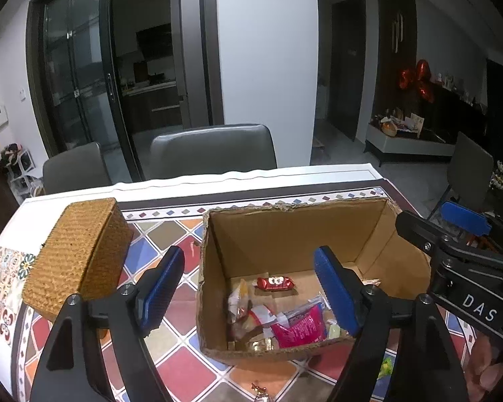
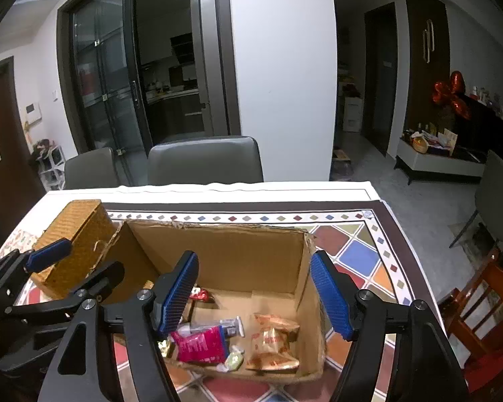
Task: Organize snacks
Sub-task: 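Withdraw both open tools from the box toward the gold and green candies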
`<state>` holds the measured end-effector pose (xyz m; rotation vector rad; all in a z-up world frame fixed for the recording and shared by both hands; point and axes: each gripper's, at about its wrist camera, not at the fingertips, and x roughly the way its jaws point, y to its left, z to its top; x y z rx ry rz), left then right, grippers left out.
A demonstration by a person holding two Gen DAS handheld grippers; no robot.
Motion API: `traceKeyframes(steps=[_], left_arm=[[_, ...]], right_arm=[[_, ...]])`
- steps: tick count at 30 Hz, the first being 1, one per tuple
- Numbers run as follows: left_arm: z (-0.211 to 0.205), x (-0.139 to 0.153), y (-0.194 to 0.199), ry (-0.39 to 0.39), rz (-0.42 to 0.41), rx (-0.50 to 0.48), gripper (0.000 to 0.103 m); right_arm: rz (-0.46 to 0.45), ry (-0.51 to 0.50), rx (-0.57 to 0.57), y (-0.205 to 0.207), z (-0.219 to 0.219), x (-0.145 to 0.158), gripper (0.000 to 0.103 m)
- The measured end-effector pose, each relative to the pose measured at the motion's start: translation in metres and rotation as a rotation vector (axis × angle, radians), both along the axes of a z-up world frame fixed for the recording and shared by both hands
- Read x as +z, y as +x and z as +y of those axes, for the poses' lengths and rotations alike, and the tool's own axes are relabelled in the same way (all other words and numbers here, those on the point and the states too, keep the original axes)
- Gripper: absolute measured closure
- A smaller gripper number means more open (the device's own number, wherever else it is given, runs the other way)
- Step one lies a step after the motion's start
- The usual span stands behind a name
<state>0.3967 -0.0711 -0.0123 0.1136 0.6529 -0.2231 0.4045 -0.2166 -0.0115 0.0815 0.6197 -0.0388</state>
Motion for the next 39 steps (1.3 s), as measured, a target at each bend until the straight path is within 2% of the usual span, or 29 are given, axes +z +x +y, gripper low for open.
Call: traceKeyframes(steps=[6, 20, 31, 39], left_arm=[[0.003, 0.015, -0.02, 0.004, -0.032, 0.015, 0.013], [0.004, 0.04, -0.067, 0.016, -0.07, 0.018, 0.011], [0.004, 0.039, -0.095, 0.014, -0.074, 0.025, 0.011], [0.006, 0.029, -0.11, 0.022, -0.058, 0.031, 0.011]], right_arm=[[-0.019, -0.01, -0.022, -0.018, -0.003, 0.012, 0.028], [-0.049, -0.031, -0.058, -0.068, -0.01, 0.034, 0.025], [-0.058, -0.039, -0.066, -0.099, -0.009, 0.039, 0.025], [-0.051, -0.044, -0.06, -0.112, -0.007, 0.032, 0.025]])
